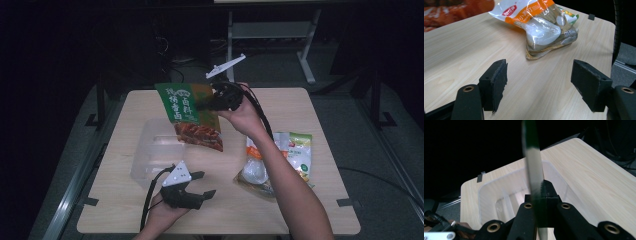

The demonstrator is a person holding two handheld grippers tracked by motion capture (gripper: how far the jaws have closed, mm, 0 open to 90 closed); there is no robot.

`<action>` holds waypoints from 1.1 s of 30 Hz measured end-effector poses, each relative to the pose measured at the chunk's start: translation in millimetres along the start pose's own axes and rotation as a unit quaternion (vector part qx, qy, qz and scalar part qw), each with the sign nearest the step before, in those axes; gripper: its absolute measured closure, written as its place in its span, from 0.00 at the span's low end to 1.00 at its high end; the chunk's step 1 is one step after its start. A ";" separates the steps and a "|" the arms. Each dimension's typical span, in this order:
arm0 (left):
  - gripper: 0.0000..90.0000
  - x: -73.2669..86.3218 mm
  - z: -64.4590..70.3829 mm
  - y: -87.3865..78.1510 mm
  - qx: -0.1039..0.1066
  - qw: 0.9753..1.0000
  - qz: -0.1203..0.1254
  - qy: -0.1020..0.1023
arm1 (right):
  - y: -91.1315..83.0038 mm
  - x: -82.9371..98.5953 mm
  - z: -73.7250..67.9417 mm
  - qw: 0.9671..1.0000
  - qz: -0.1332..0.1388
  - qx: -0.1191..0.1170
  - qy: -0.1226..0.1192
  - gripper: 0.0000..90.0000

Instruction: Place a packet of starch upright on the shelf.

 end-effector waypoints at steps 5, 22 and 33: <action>0.32 0.6 -0.2 -1.2 -0.002 1.000 0.003 -0.005 | 13.8 -8.7 1.8 1.000 -0.001 -0.010 -0.007 1.00; 0.32 1.3 -1.9 -3.4 -0.002 1.000 0.002 0.002 | 53.2 -29.3 1.5 0.999 0.003 -0.032 -0.019 1.00; 0.31 2.1 -3.9 -1.4 -0.002 1.000 -0.001 0.006 | 87.1 -43.7 11.0 0.999 0.010 -0.037 -0.010 1.00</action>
Point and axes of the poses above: each handheld gripper's, and its own axes: y roughly forward along the jaws, x roughly out of its underside, z roughly to its right, the point moved 4 cm from there along y, roughly forward along the jaws, and after that the axes turned 9 degrees about -x, right-handed, at the moved point
